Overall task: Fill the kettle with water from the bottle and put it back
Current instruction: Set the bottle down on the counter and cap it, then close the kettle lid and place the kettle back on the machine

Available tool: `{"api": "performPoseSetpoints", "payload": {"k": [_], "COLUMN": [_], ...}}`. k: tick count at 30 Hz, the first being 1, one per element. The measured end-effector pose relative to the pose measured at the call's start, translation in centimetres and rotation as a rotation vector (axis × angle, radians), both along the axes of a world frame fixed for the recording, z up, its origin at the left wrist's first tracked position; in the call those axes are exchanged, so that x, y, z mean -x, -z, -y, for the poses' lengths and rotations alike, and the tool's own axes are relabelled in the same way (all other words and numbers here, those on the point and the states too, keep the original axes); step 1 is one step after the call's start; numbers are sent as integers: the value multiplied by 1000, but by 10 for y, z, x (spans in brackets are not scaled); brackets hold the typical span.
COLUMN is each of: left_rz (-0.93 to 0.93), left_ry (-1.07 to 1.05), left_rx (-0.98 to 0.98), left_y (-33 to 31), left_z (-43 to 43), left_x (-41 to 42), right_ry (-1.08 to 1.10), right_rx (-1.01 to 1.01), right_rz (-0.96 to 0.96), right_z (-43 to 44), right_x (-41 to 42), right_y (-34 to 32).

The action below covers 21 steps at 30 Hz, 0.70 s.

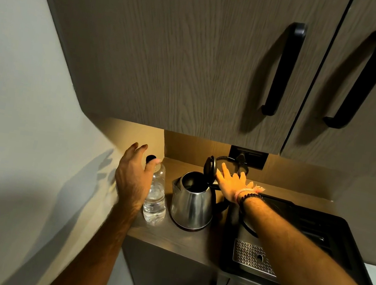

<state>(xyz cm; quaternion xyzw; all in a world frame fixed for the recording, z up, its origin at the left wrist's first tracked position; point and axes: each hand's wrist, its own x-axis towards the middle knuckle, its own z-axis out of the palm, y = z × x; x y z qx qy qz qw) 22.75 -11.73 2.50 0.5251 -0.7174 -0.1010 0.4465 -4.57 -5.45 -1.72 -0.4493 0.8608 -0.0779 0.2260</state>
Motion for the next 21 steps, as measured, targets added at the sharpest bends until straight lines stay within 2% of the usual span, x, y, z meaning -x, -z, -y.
{"api": "performPoseSetpoints", "payload": {"k": [3,5,8,11,16,21], "left_rz": [-106,-65,67,279,608,624], "left_ry": [61,170,329,453,449,407], "left_rx": [179,201,53,-55,-266,-246], "left_y": [-7,-5,7,32,76,93], "left_z": [-21,-33,-42,-35,-15,-12], "left_x": [18,35,61,77,86,91], "right_ry": [5,9,12,-28,-54,-111], "right_rx": [77,150,195,226,210,226], "right_rz": [69,159,205,190,114,107], "right_z": [7,10,14,13,1,-8], "right_x": [-5,-13,-23,-22,-4,4], "right_y": [-1,1,2,1,2,5]}}
